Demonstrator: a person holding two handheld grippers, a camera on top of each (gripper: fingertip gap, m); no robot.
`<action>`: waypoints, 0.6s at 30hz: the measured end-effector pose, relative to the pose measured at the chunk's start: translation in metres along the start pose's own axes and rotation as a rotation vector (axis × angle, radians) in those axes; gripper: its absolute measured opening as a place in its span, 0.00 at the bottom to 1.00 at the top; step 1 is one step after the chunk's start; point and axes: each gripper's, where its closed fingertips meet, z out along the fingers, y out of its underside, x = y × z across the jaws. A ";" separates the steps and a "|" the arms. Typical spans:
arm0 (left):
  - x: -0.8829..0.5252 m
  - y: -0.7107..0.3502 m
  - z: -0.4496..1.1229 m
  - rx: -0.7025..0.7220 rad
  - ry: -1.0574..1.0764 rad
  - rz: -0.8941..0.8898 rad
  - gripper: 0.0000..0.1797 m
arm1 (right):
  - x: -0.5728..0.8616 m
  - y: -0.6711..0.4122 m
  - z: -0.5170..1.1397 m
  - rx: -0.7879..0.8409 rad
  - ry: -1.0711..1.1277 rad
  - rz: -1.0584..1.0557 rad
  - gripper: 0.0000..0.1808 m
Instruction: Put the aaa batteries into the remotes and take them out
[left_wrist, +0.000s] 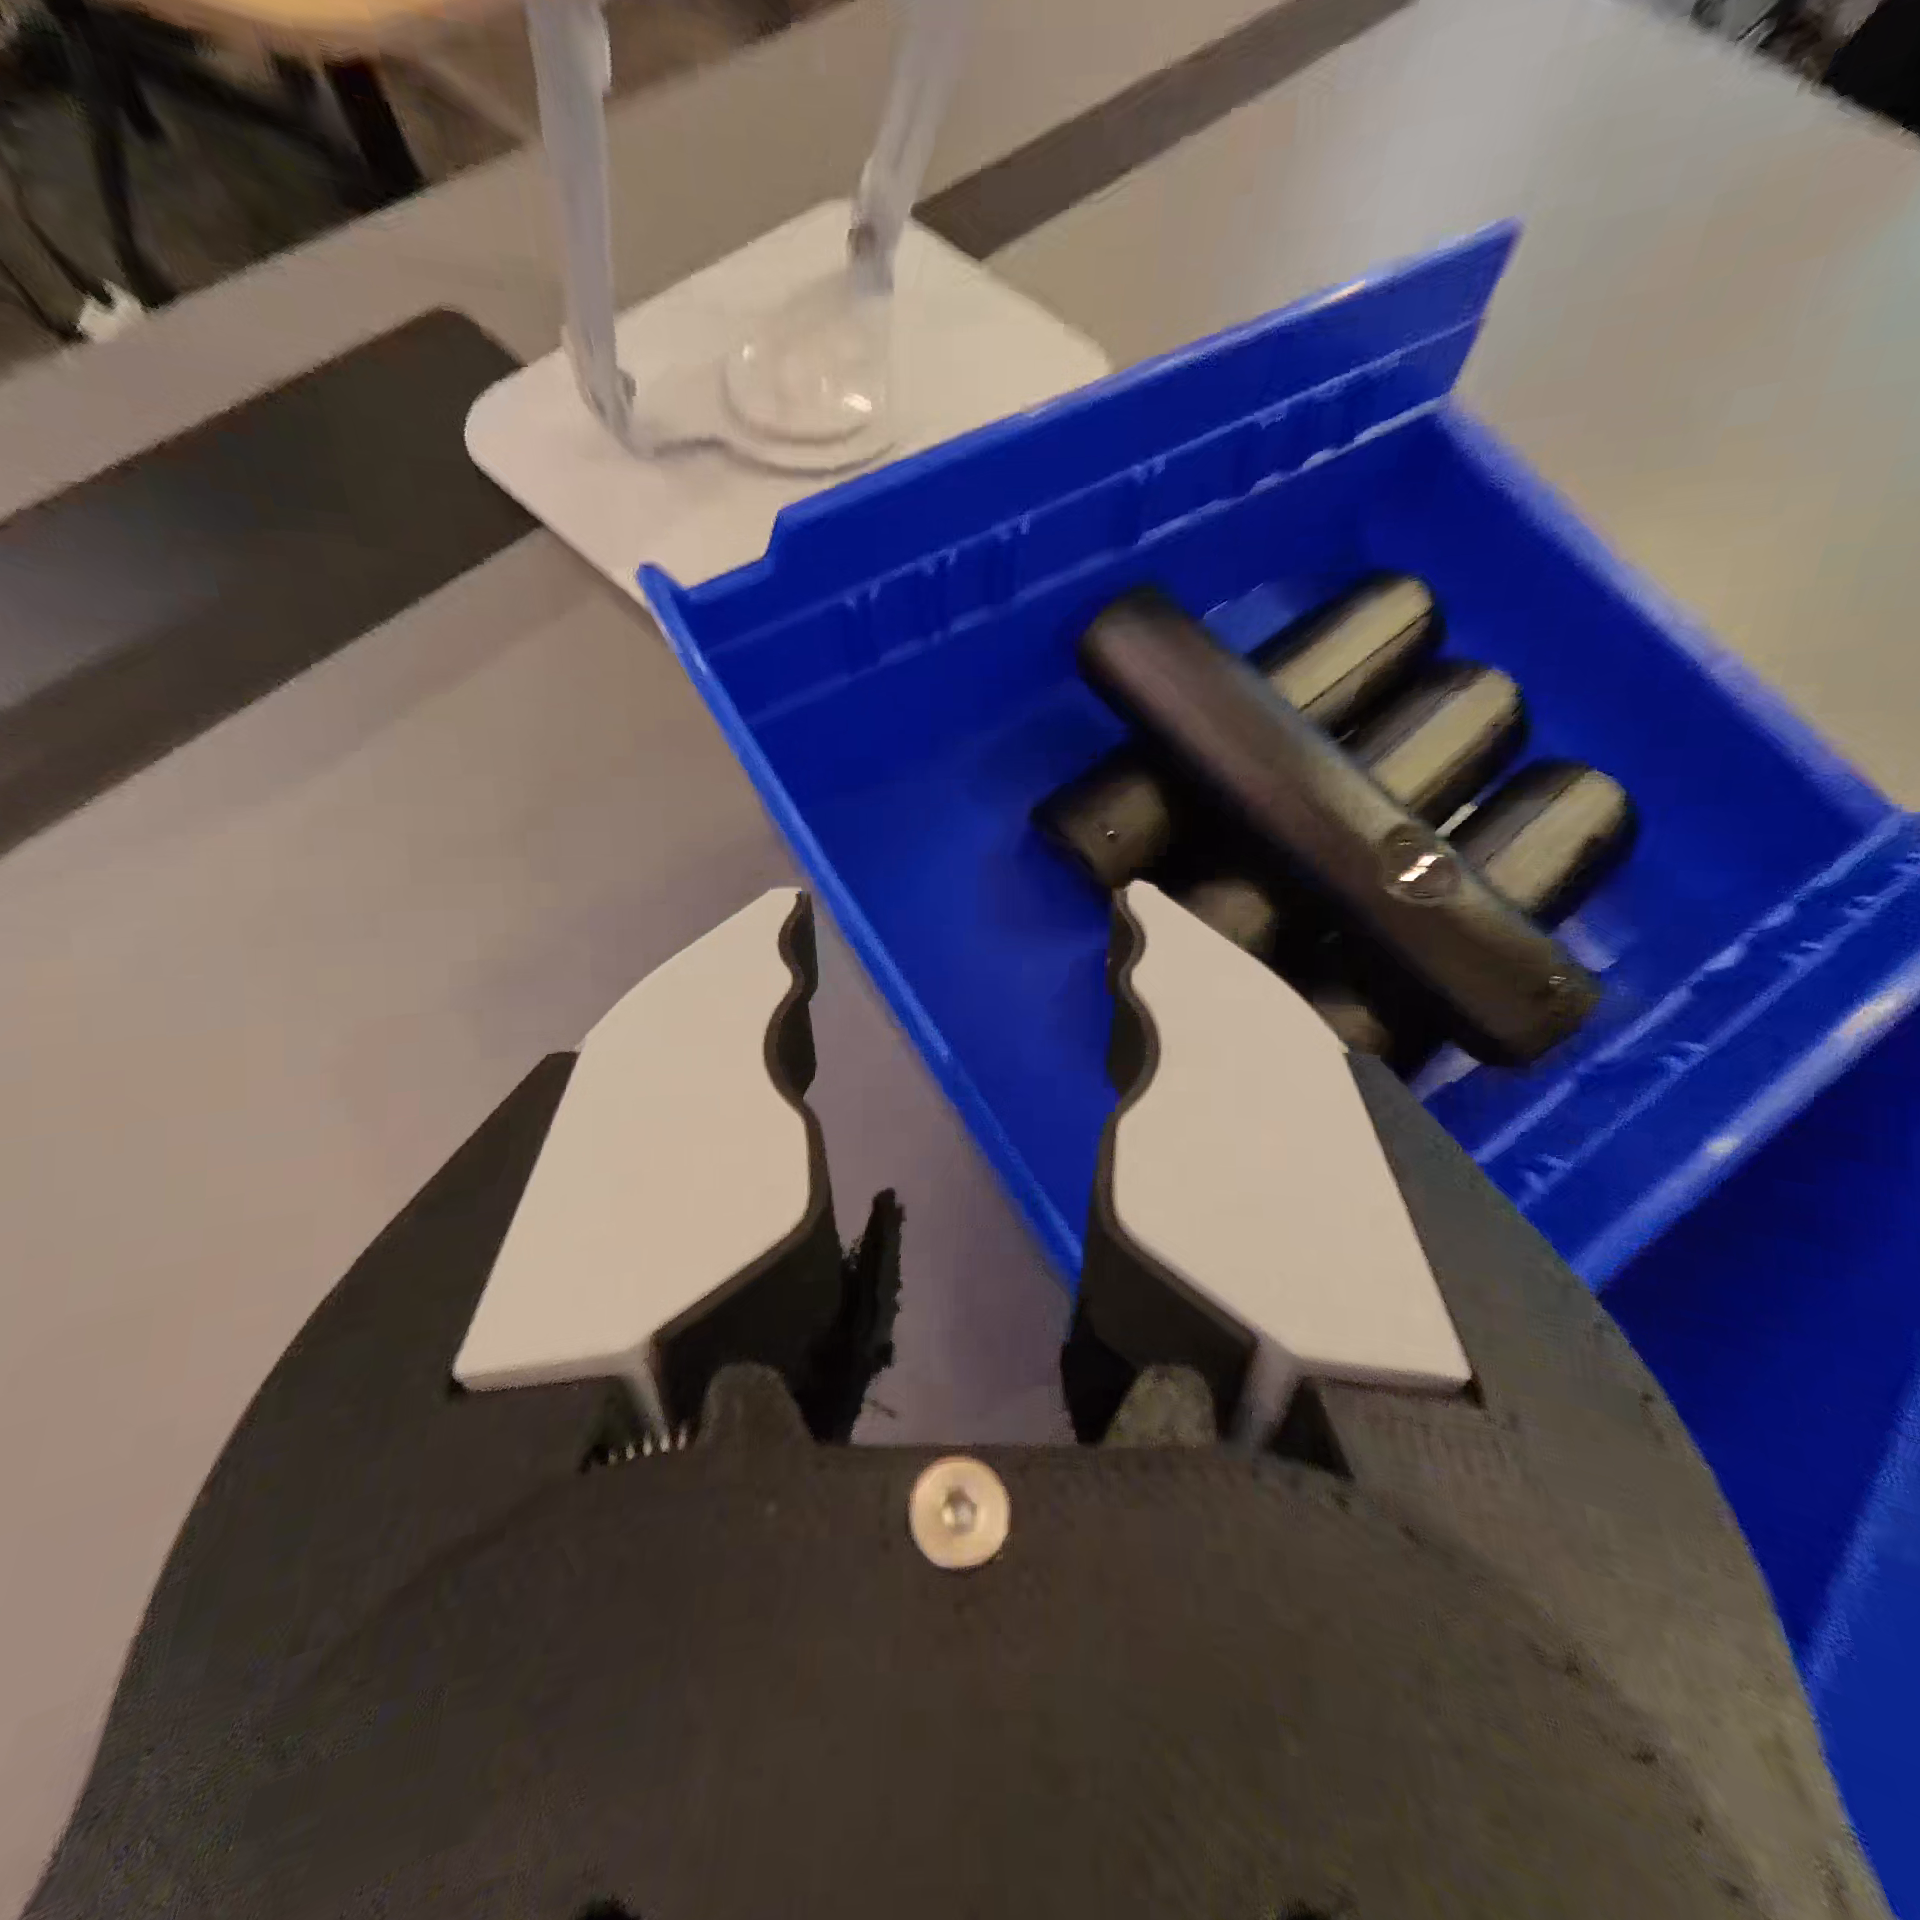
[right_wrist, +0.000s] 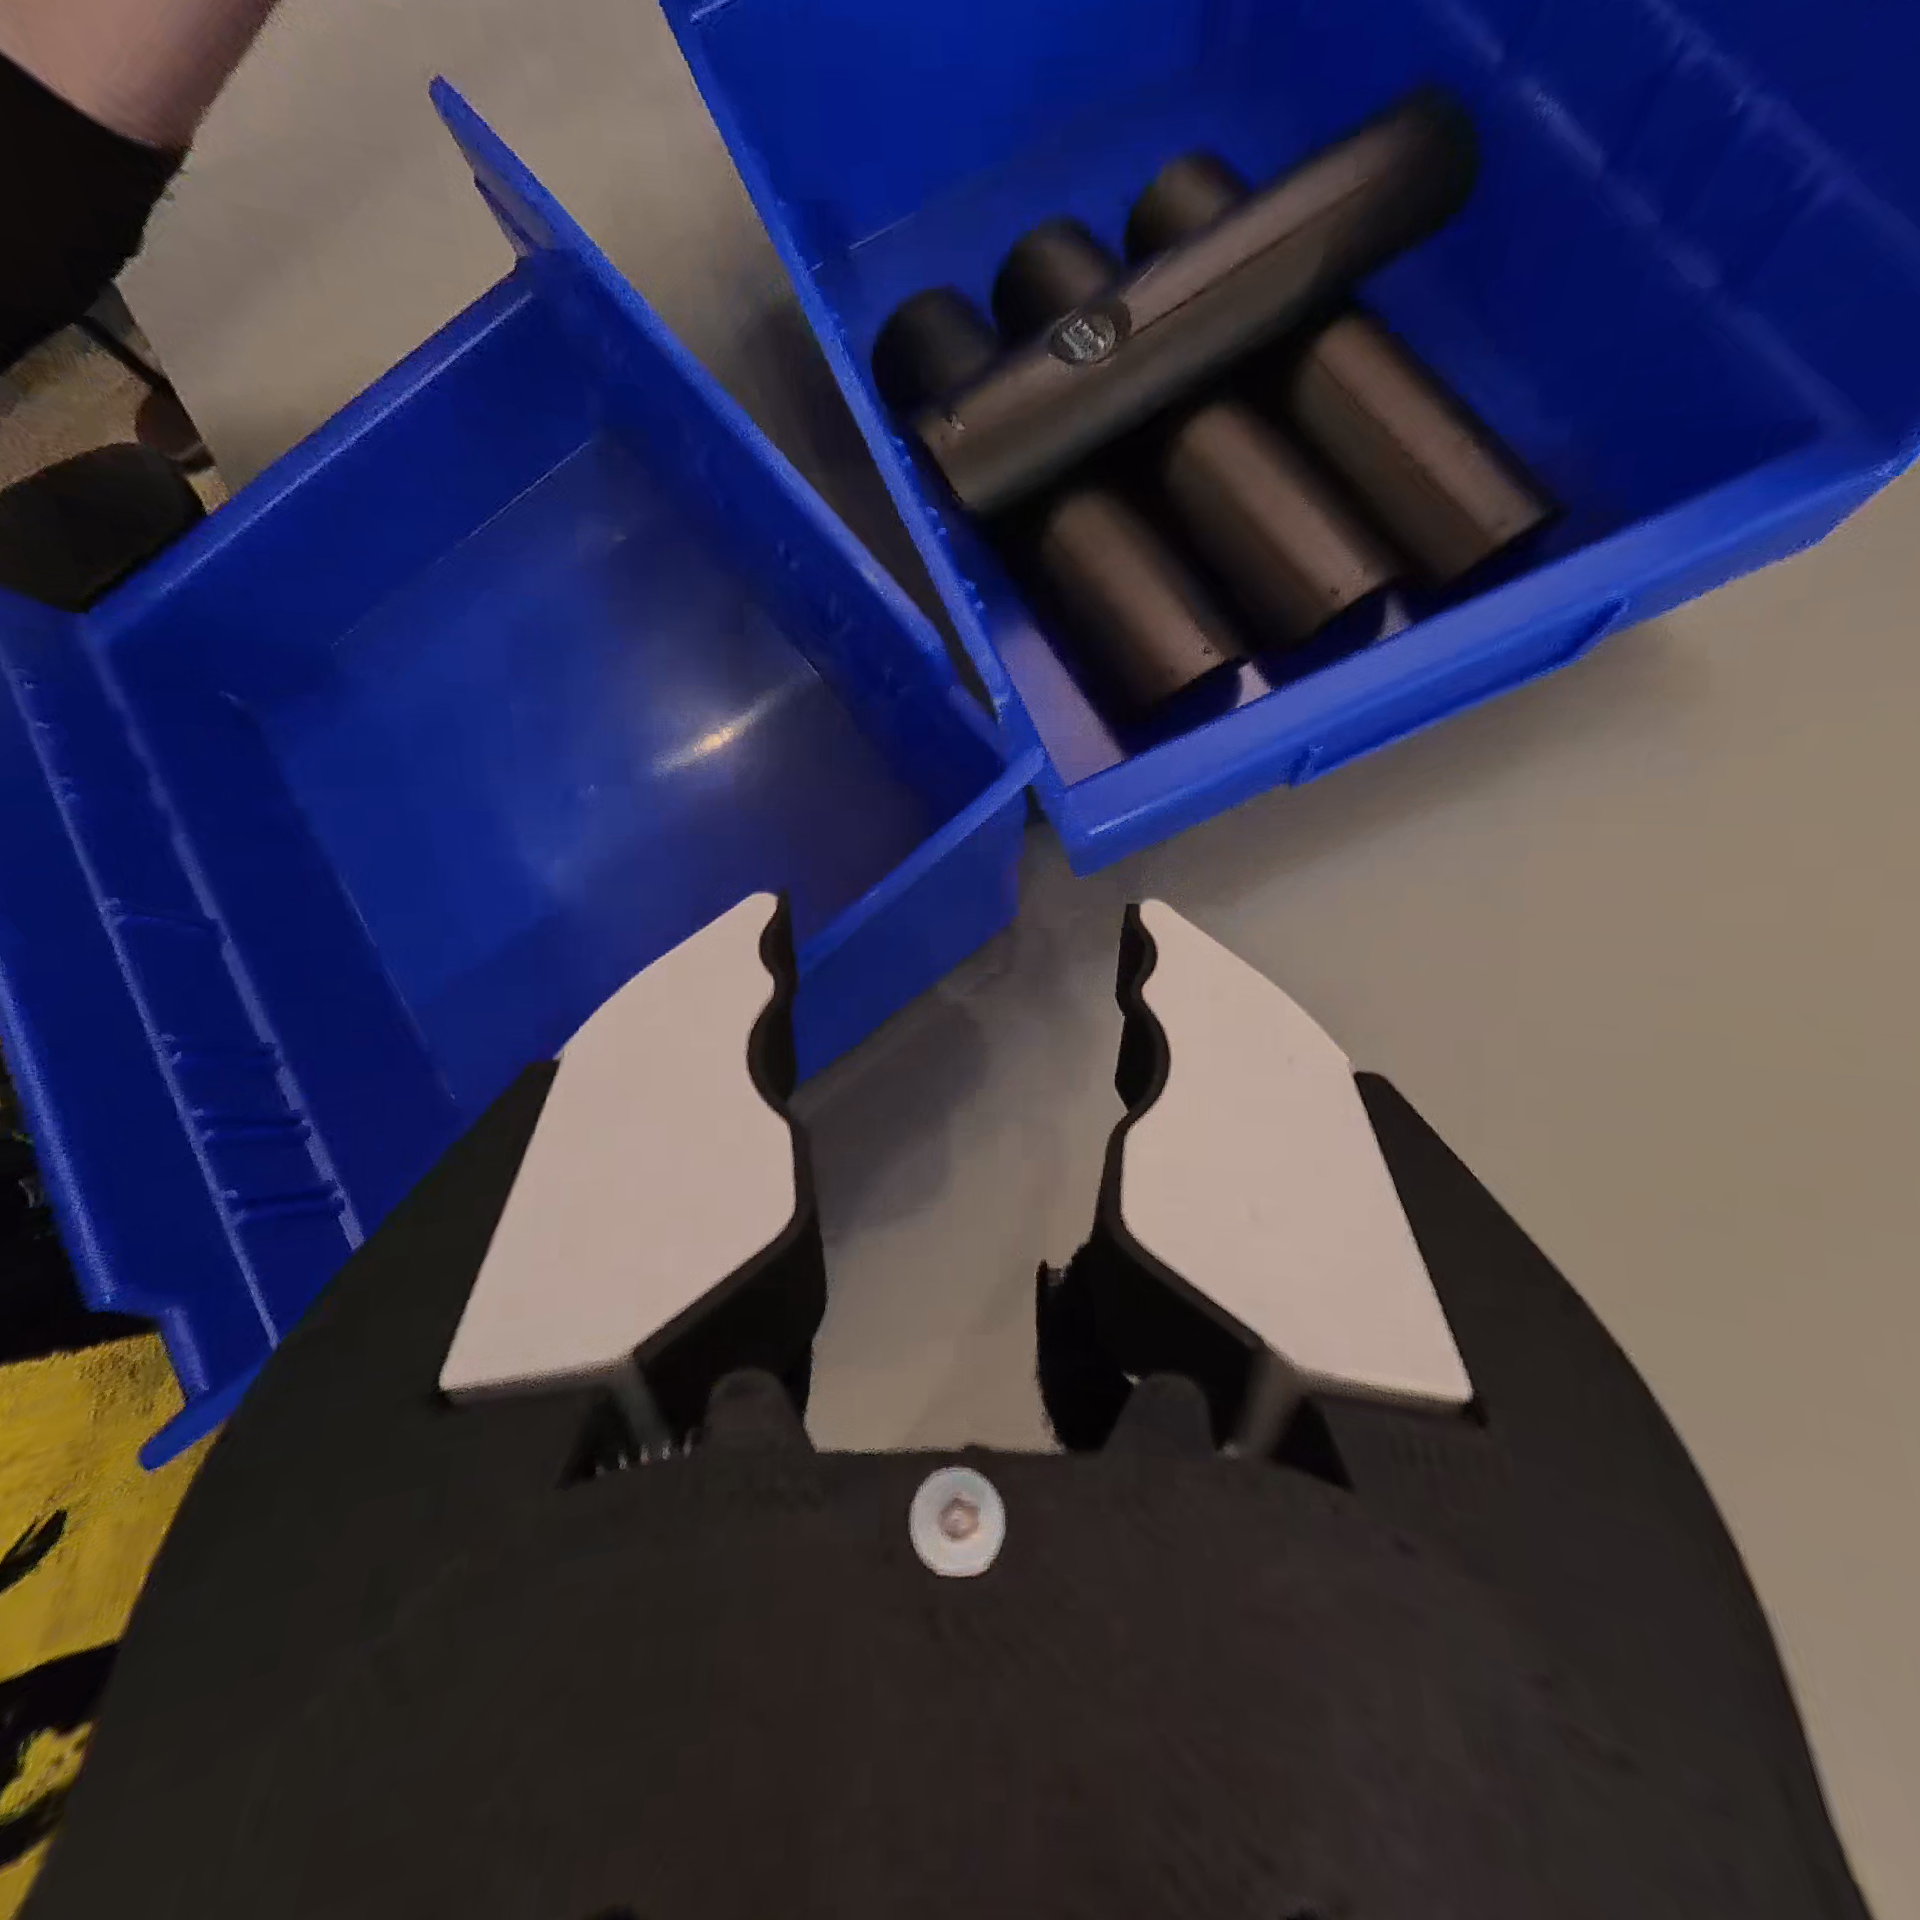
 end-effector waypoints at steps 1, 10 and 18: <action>-0.003 0.004 0.006 -0.026 -0.003 -0.008 0.33 | -0.005 0.003 0.003 0.001 -0.008 0.016 0.32; -0.014 0.012 0.021 -0.096 -0.024 -0.050 0.24 | -0.030 0.012 0.032 -0.063 -0.005 -0.003 0.23; -0.043 0.017 0.014 -0.140 -0.120 -0.041 0.15 | -0.033 0.015 0.033 -0.161 0.044 -0.105 0.15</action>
